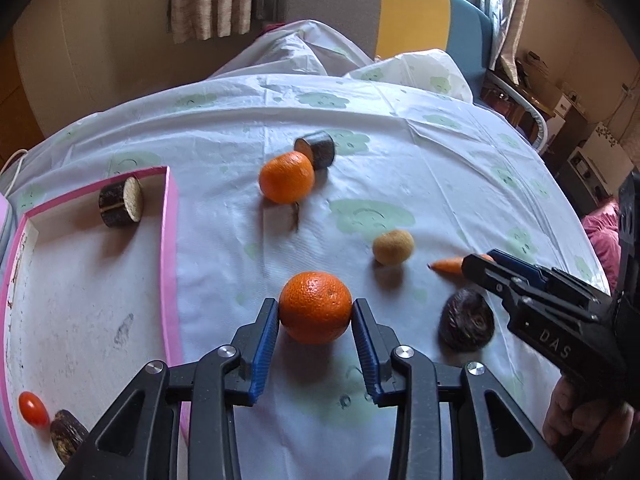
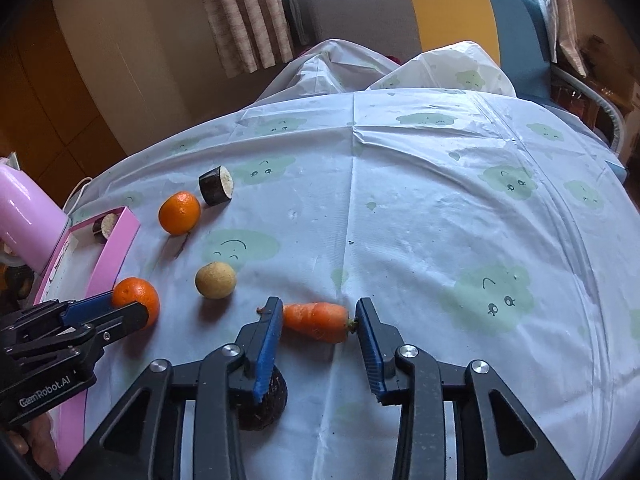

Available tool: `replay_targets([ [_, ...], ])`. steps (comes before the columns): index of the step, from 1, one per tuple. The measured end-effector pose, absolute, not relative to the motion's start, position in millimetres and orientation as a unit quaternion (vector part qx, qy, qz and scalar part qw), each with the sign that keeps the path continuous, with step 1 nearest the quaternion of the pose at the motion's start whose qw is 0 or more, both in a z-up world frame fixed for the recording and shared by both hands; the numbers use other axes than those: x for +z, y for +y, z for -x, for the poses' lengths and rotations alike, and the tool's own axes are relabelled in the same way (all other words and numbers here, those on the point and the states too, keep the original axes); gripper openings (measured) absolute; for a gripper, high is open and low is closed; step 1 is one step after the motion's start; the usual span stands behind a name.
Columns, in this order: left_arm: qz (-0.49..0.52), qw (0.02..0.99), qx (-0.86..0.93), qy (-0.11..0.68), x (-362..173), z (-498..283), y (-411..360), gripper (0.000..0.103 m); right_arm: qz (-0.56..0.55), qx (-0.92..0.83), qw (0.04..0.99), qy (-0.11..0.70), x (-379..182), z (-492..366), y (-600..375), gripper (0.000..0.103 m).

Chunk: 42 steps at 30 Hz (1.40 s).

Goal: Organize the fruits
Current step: 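Grasp a mandarin with the left tool while the right tool grasps the carrot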

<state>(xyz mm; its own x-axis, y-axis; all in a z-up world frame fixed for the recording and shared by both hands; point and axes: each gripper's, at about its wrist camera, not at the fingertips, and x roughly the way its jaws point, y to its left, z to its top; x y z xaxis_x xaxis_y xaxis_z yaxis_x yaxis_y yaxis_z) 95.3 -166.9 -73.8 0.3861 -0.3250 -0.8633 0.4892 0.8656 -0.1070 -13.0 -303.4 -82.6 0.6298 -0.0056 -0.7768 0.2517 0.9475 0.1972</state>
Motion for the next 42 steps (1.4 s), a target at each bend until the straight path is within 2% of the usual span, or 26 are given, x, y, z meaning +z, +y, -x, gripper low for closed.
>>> replay_targets([
  [4, -0.082, 0.825, -0.255, 0.498, -73.1, -87.2, -167.2, 0.038, -0.149, -0.048, 0.886, 0.437, -85.5, 21.7, -308.5, 0.035],
  [14, -0.079, 0.824, -0.254, 0.5, -71.5, -82.4, -166.0, 0.038, -0.057, 0.002, 0.886, 0.461, -85.2, 7.6, -298.2, 0.035],
  [19, -0.076, 0.827, -0.255, 0.495, -65.3, -77.4, -163.4, 0.038, -0.038, 0.0, 0.886, 0.462, -84.4, 7.8, -293.9, 0.027],
  [32, -0.058, 0.836, -0.263, 0.479, -45.7, -56.2, -149.5, 0.038, -0.082, -0.066, 0.883, 0.457, -82.8, 46.2, -297.9, 0.025],
  [42, -0.046, 0.846, -0.257, 0.465, -32.8, -36.4, -129.8, 0.038, -0.061, -0.077, 0.886, 0.454, -85.7, 48.3, -291.3, 0.025],
])
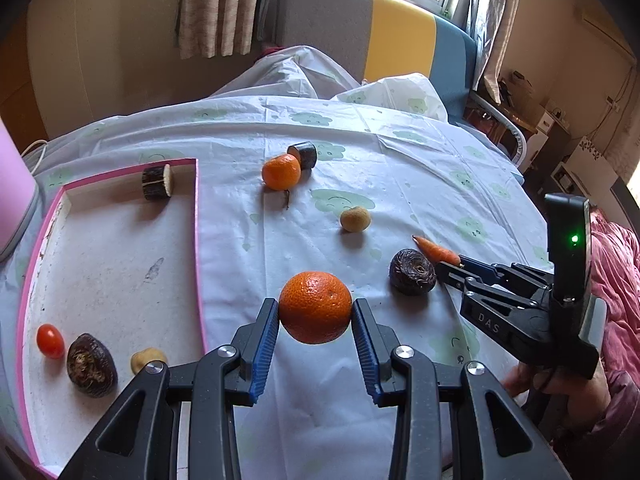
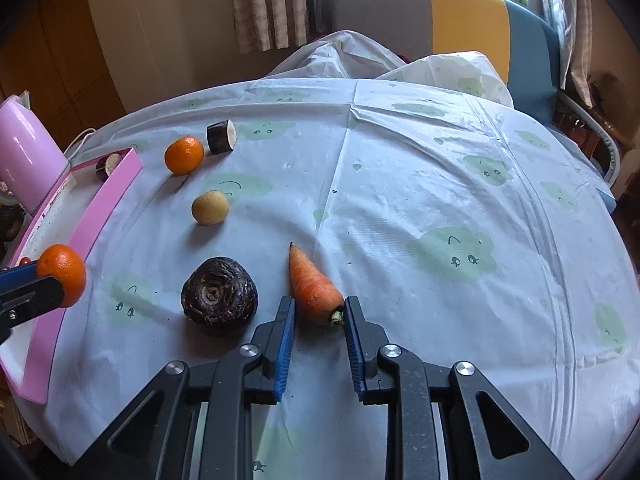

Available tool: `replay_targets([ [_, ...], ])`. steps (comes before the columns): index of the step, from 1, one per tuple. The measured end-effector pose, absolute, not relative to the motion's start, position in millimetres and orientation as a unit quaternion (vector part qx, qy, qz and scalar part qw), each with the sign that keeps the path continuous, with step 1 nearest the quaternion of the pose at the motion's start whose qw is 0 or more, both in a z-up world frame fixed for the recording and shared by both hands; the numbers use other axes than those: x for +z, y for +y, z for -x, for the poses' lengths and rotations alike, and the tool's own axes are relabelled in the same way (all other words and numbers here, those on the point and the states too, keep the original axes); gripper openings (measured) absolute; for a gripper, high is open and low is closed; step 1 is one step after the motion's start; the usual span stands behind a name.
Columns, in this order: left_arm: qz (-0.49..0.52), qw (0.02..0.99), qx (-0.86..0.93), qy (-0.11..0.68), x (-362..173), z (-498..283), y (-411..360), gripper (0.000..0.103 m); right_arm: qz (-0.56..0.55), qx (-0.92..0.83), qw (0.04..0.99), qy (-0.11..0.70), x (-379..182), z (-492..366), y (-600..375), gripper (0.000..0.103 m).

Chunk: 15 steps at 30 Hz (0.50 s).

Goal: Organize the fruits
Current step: 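Grasp a mandarin with the left tool while the right tool grasps the carrot, then carry the mandarin and carrot into the pink tray and open both tools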

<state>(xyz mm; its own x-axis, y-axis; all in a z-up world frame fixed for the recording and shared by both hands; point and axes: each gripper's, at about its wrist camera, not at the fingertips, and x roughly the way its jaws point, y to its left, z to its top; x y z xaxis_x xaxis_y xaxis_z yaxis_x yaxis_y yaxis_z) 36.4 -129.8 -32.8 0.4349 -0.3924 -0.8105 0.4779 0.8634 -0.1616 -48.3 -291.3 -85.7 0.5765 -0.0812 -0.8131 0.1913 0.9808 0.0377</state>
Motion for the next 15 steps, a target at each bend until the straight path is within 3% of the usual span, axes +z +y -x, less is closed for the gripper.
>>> replay_targets([
  [15, 0.013, 0.88, -0.164, 0.446, -21.9, -61.4, -41.8, 0.038, -0.059, -0.102, 0.898, 0.424, -62.0, 79.9, -280.6, 0.022],
])
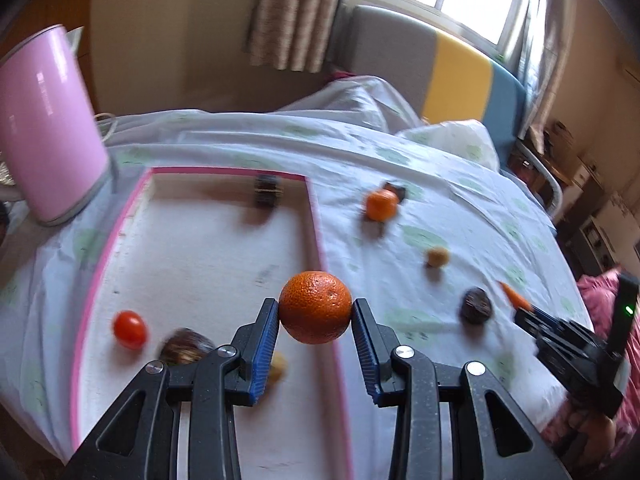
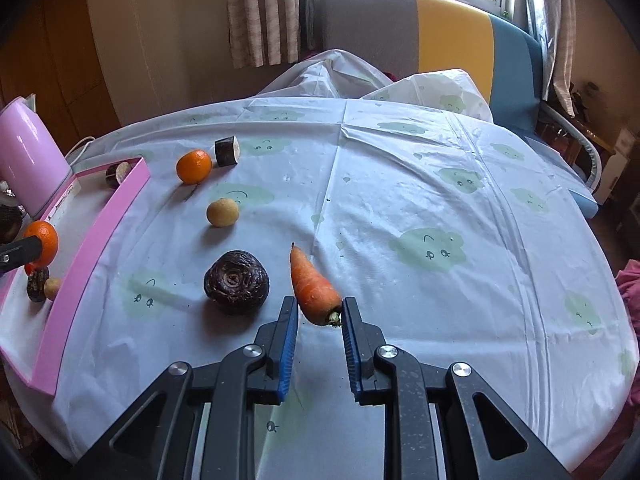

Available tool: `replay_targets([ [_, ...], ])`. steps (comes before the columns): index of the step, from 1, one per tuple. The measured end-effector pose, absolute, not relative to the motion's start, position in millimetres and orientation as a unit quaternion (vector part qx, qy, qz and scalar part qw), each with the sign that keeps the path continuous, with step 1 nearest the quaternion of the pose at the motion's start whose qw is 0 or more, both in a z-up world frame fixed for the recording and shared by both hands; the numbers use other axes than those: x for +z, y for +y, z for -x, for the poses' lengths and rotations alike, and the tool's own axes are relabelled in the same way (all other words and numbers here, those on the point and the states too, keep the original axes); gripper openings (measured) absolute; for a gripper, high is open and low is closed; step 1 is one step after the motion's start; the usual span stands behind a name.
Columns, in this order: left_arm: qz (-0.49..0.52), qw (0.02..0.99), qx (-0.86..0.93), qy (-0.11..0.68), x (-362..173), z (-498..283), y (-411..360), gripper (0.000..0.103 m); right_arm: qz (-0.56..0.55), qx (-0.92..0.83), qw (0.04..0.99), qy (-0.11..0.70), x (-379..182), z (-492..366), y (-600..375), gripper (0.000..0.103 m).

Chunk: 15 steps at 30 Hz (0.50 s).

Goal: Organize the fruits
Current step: 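Carry the mandarin and carrot into the pink tray and open both tools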

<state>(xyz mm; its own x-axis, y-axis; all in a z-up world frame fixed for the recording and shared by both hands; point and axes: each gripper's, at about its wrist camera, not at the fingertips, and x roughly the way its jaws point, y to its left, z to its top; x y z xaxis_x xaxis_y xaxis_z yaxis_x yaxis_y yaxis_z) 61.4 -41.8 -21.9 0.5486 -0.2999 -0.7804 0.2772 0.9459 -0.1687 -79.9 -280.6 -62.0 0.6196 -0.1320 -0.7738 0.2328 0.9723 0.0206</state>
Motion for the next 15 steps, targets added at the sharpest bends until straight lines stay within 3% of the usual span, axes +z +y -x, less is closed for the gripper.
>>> replay_targets([
  [15, 0.035, 0.895, -0.093, 0.435, -21.0, -75.1, 0.0, 0.04, -0.054, -0.031, 0.921, 0.385, -20.6, 82.8, -227.8, 0.022],
])
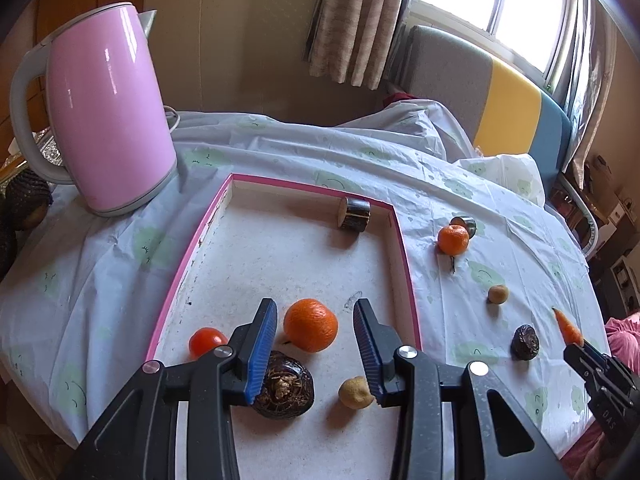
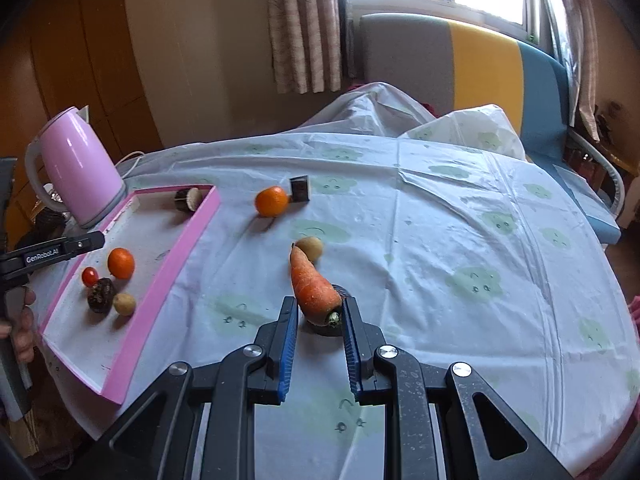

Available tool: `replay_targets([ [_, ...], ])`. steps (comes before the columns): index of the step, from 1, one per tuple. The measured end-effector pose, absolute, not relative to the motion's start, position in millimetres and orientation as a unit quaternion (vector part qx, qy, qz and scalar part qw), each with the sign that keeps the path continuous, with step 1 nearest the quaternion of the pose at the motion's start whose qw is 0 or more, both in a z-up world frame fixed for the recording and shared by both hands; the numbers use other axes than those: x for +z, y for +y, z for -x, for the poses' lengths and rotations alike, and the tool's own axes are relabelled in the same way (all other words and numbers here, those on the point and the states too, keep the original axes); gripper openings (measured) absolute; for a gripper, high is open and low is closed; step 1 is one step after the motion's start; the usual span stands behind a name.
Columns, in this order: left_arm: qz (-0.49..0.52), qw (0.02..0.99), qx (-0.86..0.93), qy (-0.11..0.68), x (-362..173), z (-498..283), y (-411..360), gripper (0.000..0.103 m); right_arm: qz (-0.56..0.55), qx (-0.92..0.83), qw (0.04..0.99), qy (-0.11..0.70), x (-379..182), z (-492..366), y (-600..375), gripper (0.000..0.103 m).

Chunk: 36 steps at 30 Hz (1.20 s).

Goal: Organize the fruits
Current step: 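Carry the mandarin and carrot into the pink tray and open both tools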

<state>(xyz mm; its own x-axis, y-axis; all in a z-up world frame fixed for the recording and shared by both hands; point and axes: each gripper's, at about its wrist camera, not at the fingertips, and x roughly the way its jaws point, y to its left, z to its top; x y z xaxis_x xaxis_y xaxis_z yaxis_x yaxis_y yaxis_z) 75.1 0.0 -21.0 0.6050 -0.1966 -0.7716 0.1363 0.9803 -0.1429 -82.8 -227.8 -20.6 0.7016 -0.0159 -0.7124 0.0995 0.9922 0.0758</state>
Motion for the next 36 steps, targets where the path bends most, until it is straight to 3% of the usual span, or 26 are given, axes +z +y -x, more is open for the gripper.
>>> replay_targets([
  [21, 0.044, 0.901, -0.09, 0.423, -13.5, -39.8, 24.9, 0.04, -0.018, 0.169, 0.898, 0.406, -24.4, 52.3, -91.1, 0.022],
  [36, 0.059, 0.899, -0.075, 0.428, -19.1, -36.6, 43.3, 0.04, -0.003, 0.218, 0.869, 0.443, -50.3, 35.7, -41.7, 0.024],
])
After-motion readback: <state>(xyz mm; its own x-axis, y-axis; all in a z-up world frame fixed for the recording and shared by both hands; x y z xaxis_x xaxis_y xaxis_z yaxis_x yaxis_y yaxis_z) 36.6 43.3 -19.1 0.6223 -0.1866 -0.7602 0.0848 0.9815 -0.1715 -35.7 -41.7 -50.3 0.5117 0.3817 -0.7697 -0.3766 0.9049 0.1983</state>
